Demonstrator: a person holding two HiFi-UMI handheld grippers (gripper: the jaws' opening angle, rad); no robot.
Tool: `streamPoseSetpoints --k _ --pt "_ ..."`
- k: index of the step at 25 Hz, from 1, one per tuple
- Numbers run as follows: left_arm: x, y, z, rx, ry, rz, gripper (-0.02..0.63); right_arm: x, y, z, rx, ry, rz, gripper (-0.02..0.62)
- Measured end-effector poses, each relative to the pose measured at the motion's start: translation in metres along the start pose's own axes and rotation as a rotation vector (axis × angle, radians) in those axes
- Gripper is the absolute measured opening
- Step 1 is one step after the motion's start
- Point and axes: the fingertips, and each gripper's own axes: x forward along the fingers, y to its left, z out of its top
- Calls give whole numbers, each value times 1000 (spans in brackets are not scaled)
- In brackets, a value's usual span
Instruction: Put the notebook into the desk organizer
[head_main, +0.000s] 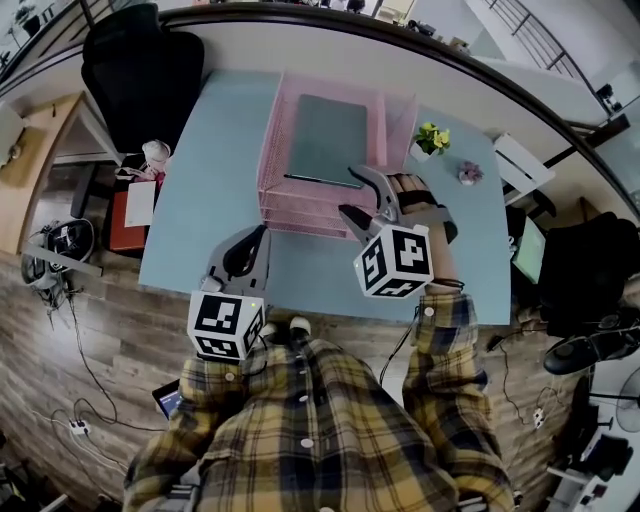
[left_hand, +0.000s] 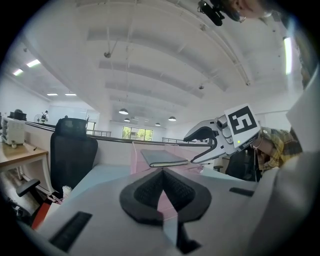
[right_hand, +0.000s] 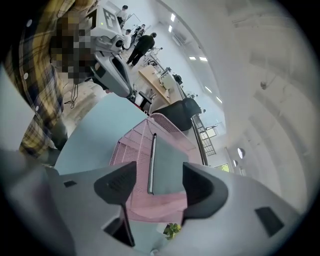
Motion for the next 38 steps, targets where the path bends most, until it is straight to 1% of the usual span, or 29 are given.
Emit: streamPoseSetpoints --k 4,7,11,15,18,22,30,33,36,38 --pt "1 -10 0 11 0 -23 -6 -17 2 1 55 -24 -48 290" --pt "2 -17 -1 16 2 -43 -6 -32 3 1 136 -58 -84 285" --pt "3 -26 -3 23 8 -71 -6 -55 8 0 309 -128 -140 240" --pt "6 -37 -7 26 17 -98 -6 -75 18 -2 480 -165 -173 180" --pt "8 -46 -10 29 24 -119 -6 -84 31 -8 594 -186 -181 157" --pt "13 -56 -13 33 30 -144 -6 -93 44 -19 725 -278 -231 127" --pt "22 -76 -23 27 51 -193 -6 -107 70 -50 1042 -309 -303 43" --pt "24 -81 -28 22 59 -202 -6 -111 78 -63 1154 -318 -330 23" --pt "27 -83 -31 18 61 -209 -6 -111 87 -75 1240 -319 -345 9" --pt "27 -85 -33 16 63 -212 -6 -112 91 -82 1277 -316 -360 3"
